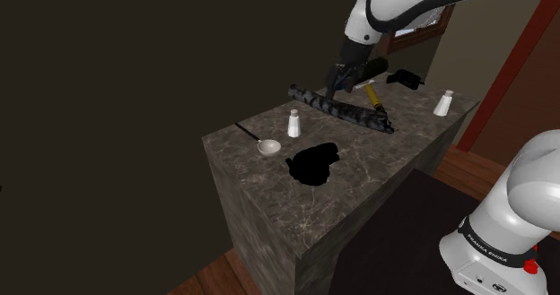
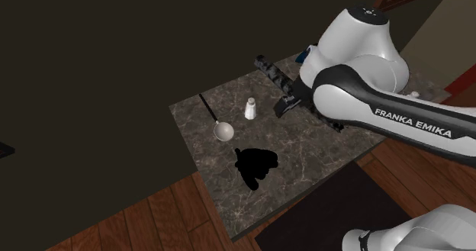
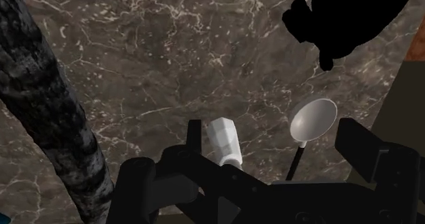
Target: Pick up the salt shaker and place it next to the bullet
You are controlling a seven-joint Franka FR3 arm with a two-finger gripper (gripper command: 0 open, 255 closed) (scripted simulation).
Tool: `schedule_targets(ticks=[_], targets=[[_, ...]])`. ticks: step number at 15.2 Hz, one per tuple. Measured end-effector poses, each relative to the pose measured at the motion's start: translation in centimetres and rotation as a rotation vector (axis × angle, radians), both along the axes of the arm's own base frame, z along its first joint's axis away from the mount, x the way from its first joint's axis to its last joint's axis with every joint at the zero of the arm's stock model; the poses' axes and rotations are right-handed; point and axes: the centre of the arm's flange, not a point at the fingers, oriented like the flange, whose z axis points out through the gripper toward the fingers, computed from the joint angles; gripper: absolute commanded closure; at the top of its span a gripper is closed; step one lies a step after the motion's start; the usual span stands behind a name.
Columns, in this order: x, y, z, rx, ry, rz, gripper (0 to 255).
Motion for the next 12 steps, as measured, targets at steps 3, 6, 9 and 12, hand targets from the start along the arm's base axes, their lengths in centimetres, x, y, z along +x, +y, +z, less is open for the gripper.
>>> schedule_targets(ticks=[3,6,9,12], targets=[[3.0,-0.3,-2.8,0.003,-0.011,0.002,0],[5.7,-0.1,-5.3,0.007,-0.023,0.005,0],[8.8,0.2,-7.5,0.011,-0.035,0.009,0],[11.4,0.2,-10.5,0.014,-0.046,0.011,0]])
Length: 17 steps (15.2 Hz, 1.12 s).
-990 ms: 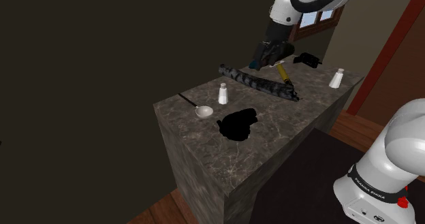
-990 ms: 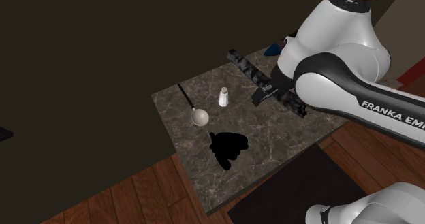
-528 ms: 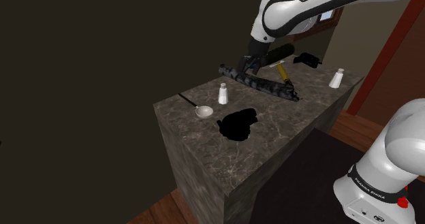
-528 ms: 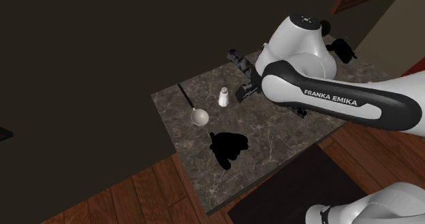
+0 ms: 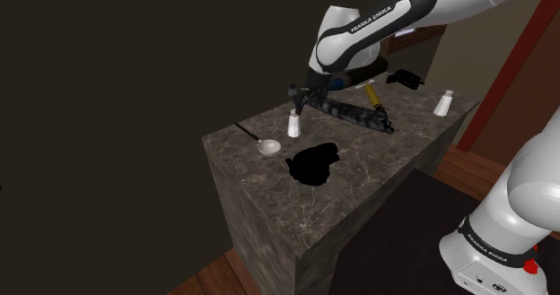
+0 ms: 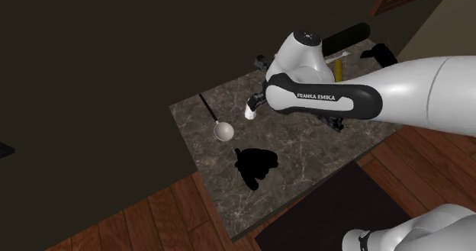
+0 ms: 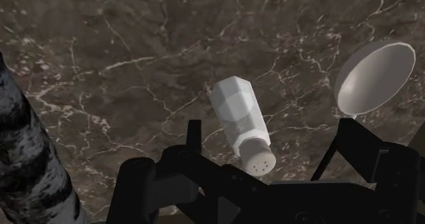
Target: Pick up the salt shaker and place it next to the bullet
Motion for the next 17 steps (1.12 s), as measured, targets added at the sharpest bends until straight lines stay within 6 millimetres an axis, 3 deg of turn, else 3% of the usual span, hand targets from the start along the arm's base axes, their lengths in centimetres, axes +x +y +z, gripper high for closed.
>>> schedule_targets(ticks=[4,11,17], targets=[[3.1,0.2,-2.5,0.003,-0.011,0.002,0],[4.1,0.6,-5.9,0.004,-0.012,0.003,0],[4.2,0.5,-6.3,0.004,-0.012,0.003,0]])
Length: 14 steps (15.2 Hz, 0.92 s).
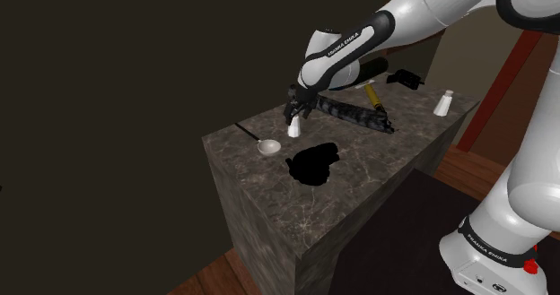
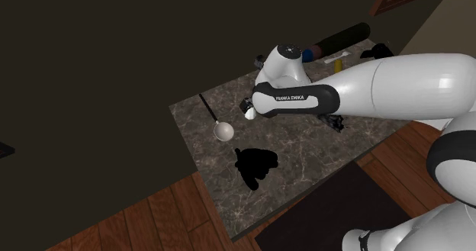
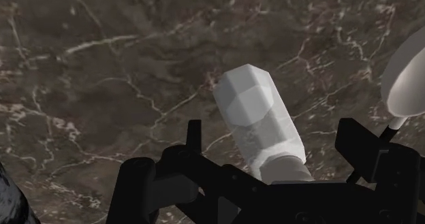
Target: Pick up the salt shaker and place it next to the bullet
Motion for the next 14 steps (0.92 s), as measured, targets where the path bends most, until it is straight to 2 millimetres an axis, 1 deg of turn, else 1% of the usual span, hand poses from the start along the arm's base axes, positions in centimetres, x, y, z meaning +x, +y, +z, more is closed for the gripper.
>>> schedule_targets(ticks=[1,11,14], targets=[[0.0,0.0,0.0,0.0,0.0,0.0,255],[0.01,-0.01,0.05,0.0,-0.001,0.0,255],[0.04,0.0,0.99,0.0,0.0,0.0,255]])
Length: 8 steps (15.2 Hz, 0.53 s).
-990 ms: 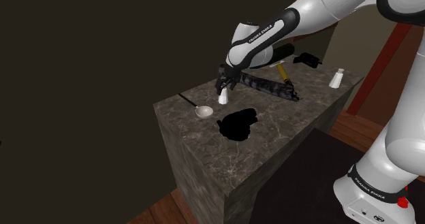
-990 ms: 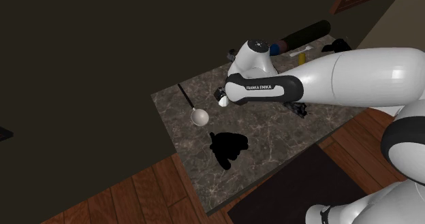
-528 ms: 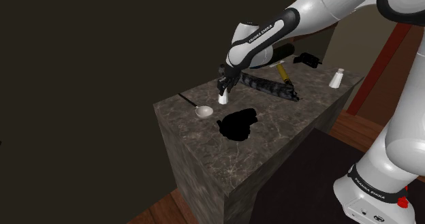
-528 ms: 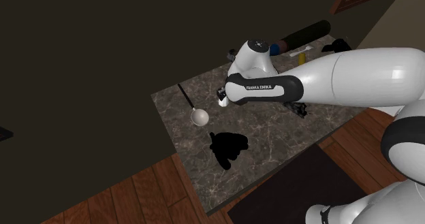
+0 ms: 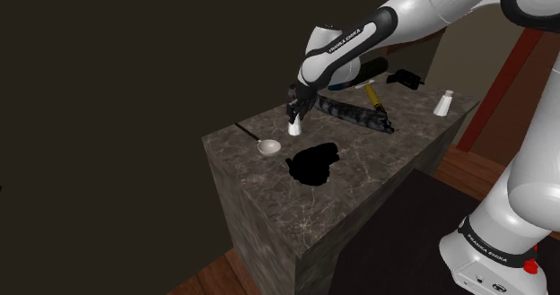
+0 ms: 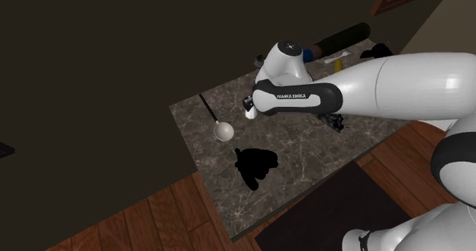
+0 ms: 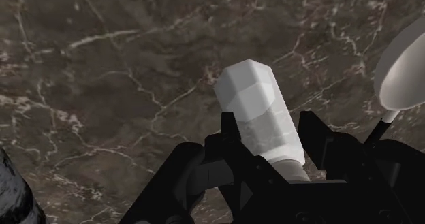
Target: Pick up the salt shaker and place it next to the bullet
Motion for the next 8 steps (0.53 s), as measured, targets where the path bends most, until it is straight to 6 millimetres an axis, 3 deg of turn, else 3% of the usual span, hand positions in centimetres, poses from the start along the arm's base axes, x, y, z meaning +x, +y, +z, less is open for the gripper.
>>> schedule_targets(ticks=[8], targets=[[-0.1,0.0,4.2,0.0,0.0,0.0,255]])
